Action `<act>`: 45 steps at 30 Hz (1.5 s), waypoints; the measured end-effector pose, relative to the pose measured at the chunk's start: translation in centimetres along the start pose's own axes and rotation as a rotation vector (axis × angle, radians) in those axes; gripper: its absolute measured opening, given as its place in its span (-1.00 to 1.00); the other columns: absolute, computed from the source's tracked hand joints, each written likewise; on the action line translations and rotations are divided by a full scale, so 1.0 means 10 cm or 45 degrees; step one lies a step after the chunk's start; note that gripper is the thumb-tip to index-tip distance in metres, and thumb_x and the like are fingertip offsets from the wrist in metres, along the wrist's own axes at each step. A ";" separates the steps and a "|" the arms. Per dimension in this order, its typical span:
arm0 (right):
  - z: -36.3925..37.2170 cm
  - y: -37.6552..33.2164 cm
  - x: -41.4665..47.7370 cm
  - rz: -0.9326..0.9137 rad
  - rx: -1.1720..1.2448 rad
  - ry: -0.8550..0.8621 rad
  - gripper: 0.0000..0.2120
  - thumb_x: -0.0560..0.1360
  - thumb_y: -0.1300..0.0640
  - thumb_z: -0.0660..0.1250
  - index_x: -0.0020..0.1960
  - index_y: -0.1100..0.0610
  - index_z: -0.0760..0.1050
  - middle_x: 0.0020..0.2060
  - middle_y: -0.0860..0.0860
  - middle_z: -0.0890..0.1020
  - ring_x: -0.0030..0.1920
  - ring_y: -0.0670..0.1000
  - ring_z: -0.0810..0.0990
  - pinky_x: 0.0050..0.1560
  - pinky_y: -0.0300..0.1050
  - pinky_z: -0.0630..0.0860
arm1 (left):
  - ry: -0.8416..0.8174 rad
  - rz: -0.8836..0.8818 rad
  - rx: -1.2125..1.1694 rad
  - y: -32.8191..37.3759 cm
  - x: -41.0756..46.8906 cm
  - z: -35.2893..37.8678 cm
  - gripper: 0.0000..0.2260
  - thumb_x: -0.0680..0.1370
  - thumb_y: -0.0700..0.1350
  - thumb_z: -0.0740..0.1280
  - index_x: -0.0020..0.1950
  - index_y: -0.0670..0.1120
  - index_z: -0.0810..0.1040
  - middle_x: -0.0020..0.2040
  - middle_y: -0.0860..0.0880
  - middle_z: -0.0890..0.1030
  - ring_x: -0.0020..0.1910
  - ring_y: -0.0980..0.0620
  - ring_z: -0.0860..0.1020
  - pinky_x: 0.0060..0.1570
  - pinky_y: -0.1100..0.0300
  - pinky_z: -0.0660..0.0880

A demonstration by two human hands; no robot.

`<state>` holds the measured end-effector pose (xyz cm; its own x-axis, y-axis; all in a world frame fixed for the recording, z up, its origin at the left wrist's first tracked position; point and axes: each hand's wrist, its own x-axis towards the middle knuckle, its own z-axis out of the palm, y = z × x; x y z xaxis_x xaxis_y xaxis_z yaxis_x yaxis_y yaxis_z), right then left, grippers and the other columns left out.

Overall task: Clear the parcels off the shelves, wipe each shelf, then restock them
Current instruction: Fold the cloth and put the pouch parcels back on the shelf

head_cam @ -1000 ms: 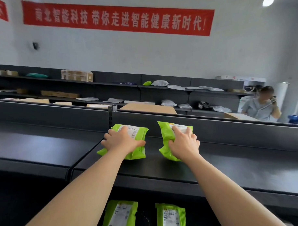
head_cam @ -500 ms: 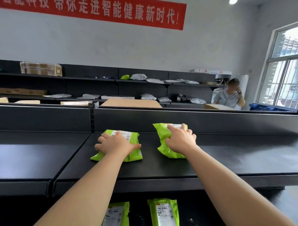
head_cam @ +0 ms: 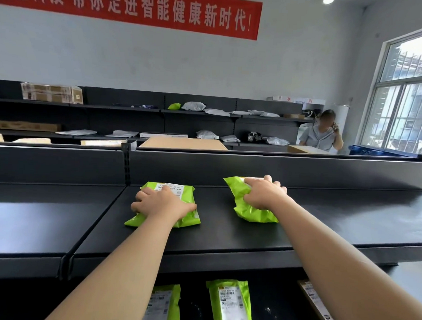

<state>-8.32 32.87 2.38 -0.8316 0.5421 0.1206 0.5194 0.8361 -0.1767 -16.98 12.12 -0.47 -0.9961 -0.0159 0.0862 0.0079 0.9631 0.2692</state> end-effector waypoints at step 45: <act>-0.05 0.24 -0.32 -0.078 0.136 0.319 -0.52 0.55 -0.16 0.18 0.42 -0.02 0.34 0.43 0.09 0.32 0.44 0.16 0.22 0.37 0.08 0.20 | 0.316 0.514 -0.367 0.16 -0.27 -0.10 -0.54 0.52 0.20 0.23 0.30 -0.05 0.45 0.22 -0.10 0.49 0.21 -0.18 0.42 0.14 0.00 0.37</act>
<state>-4.28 33.18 2.04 -0.7791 0.5062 0.3698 0.4351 0.8613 -0.2624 -14.18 13.40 0.65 -0.8589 0.2428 0.4509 0.4431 0.7938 0.4166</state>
